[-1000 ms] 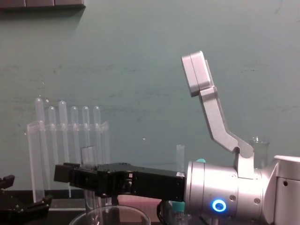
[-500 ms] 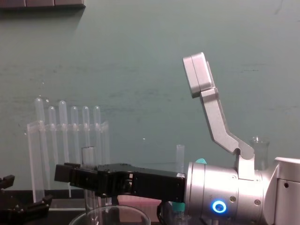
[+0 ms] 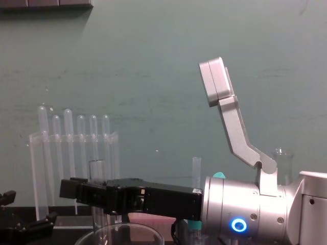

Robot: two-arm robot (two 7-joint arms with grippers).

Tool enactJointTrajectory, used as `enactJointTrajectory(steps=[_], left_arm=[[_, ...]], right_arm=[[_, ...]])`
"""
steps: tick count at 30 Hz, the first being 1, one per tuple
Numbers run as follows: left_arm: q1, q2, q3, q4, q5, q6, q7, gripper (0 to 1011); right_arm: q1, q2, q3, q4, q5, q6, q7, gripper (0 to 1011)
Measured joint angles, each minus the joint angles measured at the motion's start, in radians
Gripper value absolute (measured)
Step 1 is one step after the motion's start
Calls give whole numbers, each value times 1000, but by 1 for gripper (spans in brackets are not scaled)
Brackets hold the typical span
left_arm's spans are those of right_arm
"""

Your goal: Hold the test tube with one hand and immerse one end into the beaker, then return it to the test tube rack.

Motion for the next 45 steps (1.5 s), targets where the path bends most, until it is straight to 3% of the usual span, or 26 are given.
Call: enactJointTrajectory(steps=[45], left_arm=[[0,0,0,0,0,0,0,1000]], right_arm=[[1,0,0,1,-1,-1,2,192]])
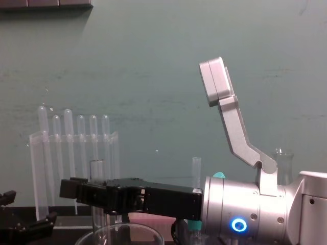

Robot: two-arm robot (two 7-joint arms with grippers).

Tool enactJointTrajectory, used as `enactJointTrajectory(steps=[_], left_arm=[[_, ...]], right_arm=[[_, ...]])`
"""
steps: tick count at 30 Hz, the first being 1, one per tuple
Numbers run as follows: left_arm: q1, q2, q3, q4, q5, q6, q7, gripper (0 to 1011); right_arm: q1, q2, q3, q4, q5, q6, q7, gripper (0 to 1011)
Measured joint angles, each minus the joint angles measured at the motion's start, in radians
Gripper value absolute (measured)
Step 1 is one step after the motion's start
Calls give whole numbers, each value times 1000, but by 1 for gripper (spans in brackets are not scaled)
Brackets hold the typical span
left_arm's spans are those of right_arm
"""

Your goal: Hold the test tube with one hand and immerse one end into the beaker, then return it to the test tube rack.

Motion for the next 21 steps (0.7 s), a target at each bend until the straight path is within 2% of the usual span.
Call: enactJointTrajectory(steps=[21], left_arm=[[0,0,0,0,0,0,0,1000]], right_arm=[[0,0,0,0,0,0,0,194]])
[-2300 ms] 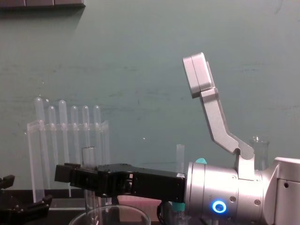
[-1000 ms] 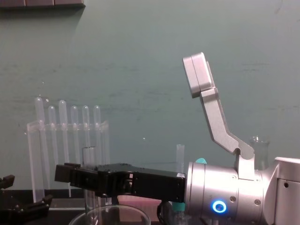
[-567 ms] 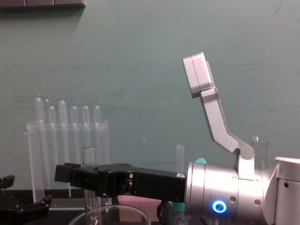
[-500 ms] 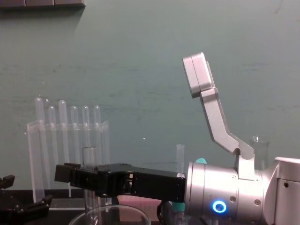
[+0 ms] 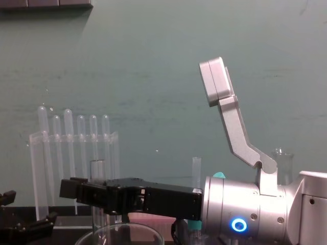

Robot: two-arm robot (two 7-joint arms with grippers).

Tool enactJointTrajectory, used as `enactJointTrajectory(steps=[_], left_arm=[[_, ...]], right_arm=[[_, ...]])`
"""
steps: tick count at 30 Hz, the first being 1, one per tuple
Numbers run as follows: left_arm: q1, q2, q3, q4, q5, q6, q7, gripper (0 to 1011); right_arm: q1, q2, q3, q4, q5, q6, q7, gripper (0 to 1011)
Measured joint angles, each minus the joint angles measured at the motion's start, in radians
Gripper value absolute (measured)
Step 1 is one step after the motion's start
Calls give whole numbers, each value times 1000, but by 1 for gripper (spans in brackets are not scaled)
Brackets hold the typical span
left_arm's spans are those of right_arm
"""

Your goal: Hold the test tube with one hand and immerse one end into the beaker, then return it to the test tube rack.

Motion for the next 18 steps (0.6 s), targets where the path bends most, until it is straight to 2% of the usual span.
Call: enactJointTrajectory(steps=[18], left_arm=[[0,0,0,0,0,0,0,1000]], right_arm=[[0,0,0,0,0,0,0,192]])
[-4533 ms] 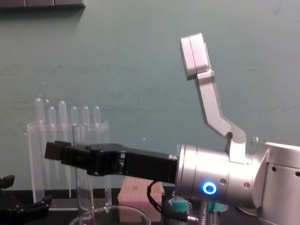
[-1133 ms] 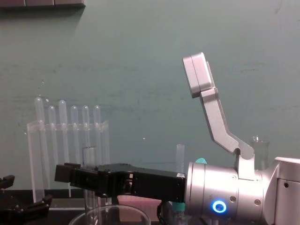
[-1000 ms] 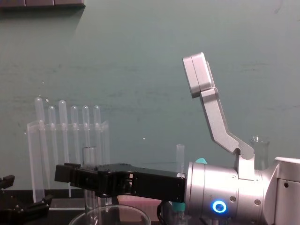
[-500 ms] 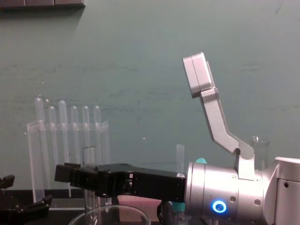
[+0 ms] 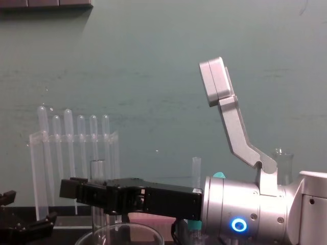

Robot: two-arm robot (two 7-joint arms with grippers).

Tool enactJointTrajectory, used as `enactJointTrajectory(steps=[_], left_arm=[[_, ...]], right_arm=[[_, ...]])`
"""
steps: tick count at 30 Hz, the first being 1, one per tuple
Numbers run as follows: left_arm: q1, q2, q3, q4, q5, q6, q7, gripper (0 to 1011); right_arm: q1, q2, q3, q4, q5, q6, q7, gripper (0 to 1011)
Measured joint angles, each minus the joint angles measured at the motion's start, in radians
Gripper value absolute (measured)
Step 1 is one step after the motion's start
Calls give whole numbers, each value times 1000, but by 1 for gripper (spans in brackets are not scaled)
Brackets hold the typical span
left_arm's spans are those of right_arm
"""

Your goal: Hold the test tube with one hand and immerse one end into the beaker, then return it to the test tube rack.

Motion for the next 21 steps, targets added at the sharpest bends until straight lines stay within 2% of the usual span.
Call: enactJointTrajectory(steps=[21], left_arm=[[0,0,0,0,0,0,0,1000]], right_arm=[[0,0,0,0,0,0,0,192]])
